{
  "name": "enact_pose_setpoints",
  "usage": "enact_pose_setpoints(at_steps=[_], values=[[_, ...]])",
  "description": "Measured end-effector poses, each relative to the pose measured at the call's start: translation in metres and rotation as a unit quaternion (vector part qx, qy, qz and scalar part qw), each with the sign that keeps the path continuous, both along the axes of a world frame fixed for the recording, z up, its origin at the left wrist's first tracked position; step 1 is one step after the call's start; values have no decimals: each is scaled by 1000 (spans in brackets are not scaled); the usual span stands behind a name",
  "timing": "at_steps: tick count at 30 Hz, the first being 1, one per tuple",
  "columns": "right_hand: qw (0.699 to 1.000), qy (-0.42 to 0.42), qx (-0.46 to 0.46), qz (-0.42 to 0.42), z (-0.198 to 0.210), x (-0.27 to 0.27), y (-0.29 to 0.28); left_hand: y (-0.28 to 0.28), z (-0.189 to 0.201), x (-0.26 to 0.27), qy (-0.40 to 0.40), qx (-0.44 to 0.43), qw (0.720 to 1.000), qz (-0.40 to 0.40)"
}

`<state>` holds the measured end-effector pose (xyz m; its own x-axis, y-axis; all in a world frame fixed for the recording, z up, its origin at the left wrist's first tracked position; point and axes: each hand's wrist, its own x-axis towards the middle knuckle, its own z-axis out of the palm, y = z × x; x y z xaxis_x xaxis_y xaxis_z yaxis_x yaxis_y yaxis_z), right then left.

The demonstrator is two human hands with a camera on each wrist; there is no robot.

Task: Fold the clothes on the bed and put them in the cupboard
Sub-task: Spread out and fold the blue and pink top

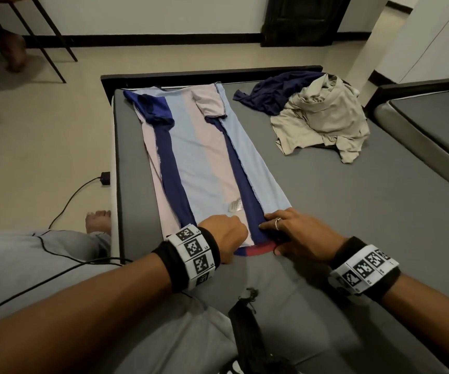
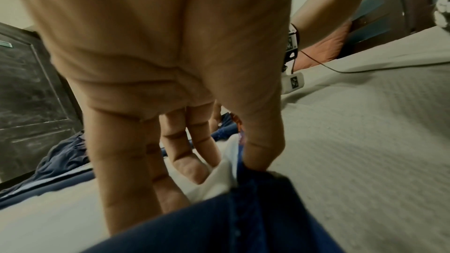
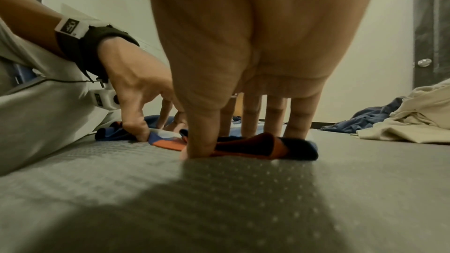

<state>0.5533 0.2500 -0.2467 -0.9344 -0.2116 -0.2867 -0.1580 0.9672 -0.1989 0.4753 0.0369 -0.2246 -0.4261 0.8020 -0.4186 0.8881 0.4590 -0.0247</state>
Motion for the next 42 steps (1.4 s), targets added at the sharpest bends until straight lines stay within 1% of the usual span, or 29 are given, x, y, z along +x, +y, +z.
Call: enact_pose_setpoints(at_steps=[2,5,7,9,11,13,15,16,19,22,25,30,32,34,36,40,42], values=[[1000,6,20,14,0,-2,2,-1,-1,2,22,0,1000,1],[998,29,46,28,2,-3,1,-4,-2,7,74,-5,997,30],[997,55,36,31,1,-2,0,-6,-2,9,127,-49,988,77],[996,78,22,31,-2,-2,-2,-10,0,6,140,-94,973,155],[995,92,19,27,-6,-2,-4,-13,3,2,112,-120,961,221],[995,97,24,25,-8,-2,-6,-13,7,2,81,-148,955,243],[994,105,30,25,-10,-2,-6,-11,6,2,63,-175,958,218],[993,108,35,25,-11,-2,-7,-11,4,1,50,-173,963,200],[992,112,59,18,-10,-6,-10,-15,2,-6,28,-97,983,153],[992,106,65,3,-3,-9,-13,-19,10,-12,32,-50,991,123],[994,100,53,-8,5,-11,-14,-21,16,-16,22,-35,995,88],[998,48,36,-12,16,-15,-13,-26,18,-24,-13,-33,997,61],[999,14,31,-2,22,-16,-11,-26,20,-24,-51,-43,995,73],[999,-38,23,11,29,-17,-11,-26,23,-22,-93,-61,990,86],[996,-86,-5,11,34,-19,-10,-27,24,-24,-118,-70,985,100],[993,-94,-75,-6,41,-33,-6,-30,25,-39,-180,-57,965,183],[991,-102,-79,-20,44,-46,-4,-37,26,-52,-209,-38,954,211]])
